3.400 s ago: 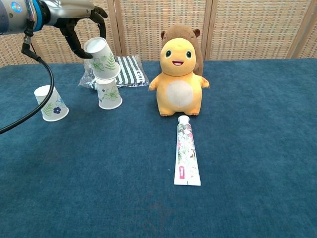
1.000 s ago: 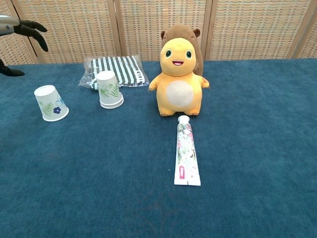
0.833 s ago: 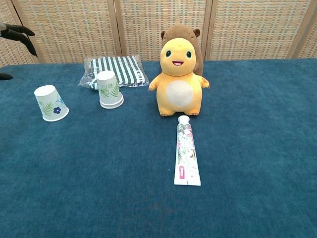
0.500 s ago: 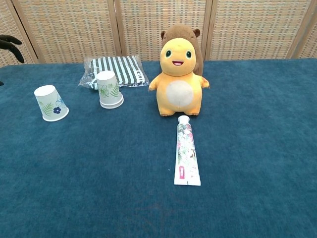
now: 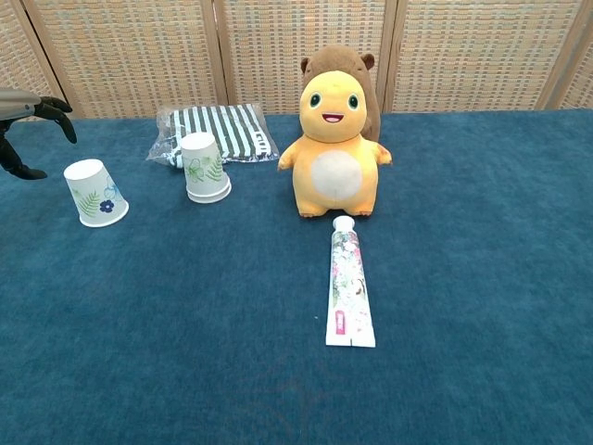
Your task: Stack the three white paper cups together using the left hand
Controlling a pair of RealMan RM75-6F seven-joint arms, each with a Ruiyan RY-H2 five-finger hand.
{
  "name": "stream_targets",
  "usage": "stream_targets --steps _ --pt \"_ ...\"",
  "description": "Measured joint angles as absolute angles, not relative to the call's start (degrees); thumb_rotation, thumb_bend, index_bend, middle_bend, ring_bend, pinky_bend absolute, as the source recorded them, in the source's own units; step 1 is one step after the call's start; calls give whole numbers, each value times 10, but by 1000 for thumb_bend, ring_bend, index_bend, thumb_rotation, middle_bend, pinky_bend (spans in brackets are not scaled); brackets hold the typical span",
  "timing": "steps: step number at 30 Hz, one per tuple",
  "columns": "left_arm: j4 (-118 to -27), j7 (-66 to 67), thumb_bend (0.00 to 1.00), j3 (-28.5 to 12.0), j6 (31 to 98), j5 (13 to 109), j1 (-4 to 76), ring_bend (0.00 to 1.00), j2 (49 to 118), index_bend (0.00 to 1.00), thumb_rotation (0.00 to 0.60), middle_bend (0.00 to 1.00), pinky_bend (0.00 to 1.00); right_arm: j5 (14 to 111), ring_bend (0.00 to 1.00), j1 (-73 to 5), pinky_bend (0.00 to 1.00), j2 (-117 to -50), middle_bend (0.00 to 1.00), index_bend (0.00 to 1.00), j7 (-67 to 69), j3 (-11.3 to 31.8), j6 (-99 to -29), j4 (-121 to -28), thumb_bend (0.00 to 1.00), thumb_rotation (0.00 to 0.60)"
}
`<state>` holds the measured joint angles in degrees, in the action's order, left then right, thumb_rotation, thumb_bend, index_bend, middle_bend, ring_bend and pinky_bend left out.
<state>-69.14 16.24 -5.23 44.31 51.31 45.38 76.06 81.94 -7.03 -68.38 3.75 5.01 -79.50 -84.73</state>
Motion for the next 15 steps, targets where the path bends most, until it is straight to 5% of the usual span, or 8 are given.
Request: stream_targets --steps 15 --pt "-692 214 311 -59 424 479 475 0 781 261 600 0 0 820 0 -69 0 -684 0 0 41 50 -798 -846 76 600"
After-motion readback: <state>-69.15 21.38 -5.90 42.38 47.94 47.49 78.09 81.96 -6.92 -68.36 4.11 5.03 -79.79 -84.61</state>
